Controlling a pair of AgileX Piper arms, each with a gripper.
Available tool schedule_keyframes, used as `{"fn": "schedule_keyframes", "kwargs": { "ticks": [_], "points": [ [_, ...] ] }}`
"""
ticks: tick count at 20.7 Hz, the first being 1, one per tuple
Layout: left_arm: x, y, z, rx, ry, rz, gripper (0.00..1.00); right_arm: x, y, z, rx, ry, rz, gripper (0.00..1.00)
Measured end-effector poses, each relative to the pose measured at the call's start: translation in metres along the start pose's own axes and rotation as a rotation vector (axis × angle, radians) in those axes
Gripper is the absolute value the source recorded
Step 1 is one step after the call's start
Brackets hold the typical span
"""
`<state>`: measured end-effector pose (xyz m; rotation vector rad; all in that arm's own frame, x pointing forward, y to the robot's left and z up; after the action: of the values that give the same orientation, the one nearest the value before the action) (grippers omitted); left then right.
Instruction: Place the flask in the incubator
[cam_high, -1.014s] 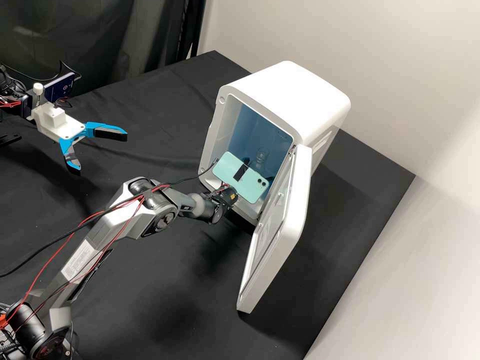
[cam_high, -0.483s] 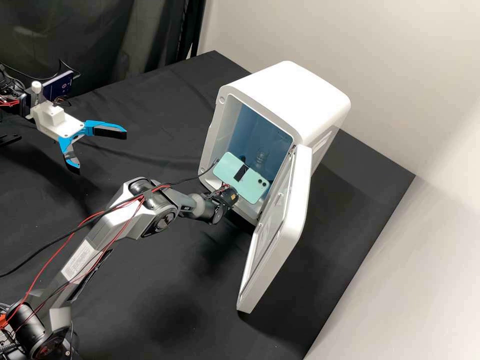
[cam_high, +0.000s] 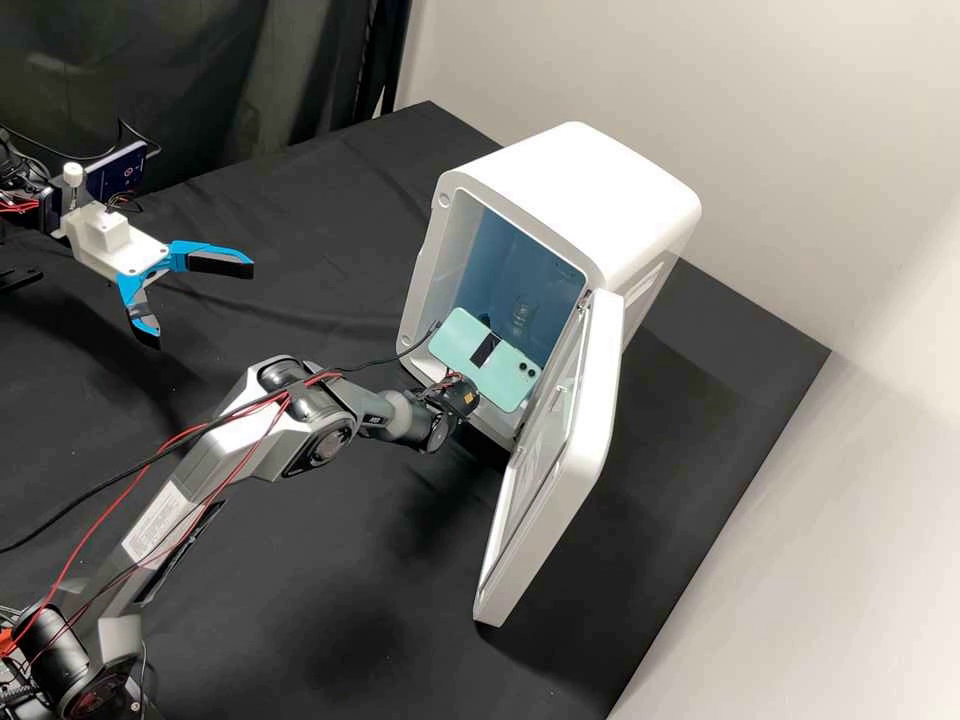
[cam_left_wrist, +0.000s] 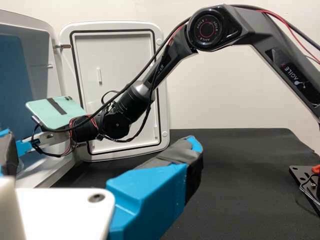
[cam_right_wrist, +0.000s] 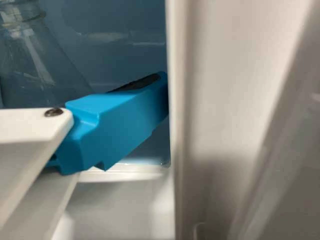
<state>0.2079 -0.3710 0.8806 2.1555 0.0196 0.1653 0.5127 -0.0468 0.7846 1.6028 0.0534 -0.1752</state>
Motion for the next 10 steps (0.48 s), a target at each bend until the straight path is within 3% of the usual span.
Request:
{"fn": "schedule_keyframes", "kwargs": {
  "ticks": [10],
  "points": [
    [0.0000, 0.0000, 0.0000, 0.000, 0.000, 0.000, 1.00, -0.0001, 0.0011, -0.0008, -0.005, 0.014, 0.007, 1.00]
  ]
}}
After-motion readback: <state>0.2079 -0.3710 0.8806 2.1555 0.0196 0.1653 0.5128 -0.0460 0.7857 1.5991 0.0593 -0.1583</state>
